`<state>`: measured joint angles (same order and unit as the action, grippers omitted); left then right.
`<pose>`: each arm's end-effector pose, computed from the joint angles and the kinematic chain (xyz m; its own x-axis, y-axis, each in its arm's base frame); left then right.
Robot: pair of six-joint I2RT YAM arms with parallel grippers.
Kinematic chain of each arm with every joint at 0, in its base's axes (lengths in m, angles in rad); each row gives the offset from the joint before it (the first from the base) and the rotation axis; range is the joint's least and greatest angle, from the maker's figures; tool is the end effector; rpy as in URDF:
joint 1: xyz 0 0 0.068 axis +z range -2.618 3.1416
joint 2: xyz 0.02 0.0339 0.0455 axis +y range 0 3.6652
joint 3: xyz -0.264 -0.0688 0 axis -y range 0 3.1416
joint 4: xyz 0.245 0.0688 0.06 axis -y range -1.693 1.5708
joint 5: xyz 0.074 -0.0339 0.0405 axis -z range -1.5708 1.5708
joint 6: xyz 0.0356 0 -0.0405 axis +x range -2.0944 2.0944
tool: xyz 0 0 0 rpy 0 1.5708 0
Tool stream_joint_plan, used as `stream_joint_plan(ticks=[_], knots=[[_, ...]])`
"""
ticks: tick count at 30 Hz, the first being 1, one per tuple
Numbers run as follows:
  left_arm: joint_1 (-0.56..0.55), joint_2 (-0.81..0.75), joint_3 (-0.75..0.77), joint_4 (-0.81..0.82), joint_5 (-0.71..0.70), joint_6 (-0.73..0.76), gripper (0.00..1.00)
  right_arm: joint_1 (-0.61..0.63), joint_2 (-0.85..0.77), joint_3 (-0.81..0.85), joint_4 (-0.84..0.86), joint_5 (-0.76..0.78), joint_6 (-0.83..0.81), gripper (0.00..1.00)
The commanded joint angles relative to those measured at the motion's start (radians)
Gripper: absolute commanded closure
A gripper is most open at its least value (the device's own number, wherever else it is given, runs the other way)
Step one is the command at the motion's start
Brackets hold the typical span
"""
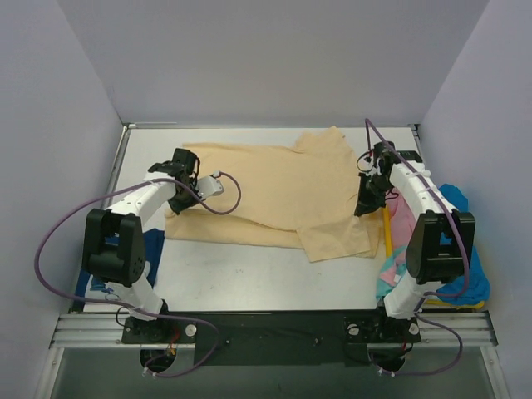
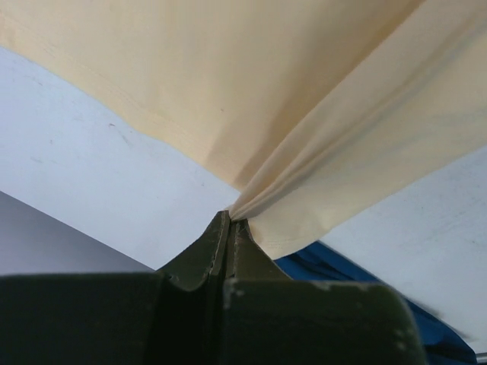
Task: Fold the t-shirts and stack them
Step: Fold the flattened tshirt in 1/3 of the way
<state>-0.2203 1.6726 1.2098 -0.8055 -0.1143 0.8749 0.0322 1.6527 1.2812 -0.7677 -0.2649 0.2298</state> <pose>0.3184 -0.0672 0.2160 -0.4560 0.8835 -0.1074 0.8328 0.4662 0.2984 0.3365 0.0202 0.2452 -0.9160 0.1904 -0.3532 0.0699 0.9425 0.3268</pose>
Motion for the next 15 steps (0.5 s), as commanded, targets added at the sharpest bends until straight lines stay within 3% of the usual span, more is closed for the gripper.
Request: stream_joint_plan(ticks=[1,15], knots=[[0.009,0.062,0.108,0.040,-0.025,-0.007,1.00,-0.006,0.067,0.114,-0.005,0.041,-0.053,1.00],[0.024,0.213,0.204,0.031,-0.045,-0.016,1.00,-0.018,0.283,0.362,-0.010,0.046,-0.125,1.00]])
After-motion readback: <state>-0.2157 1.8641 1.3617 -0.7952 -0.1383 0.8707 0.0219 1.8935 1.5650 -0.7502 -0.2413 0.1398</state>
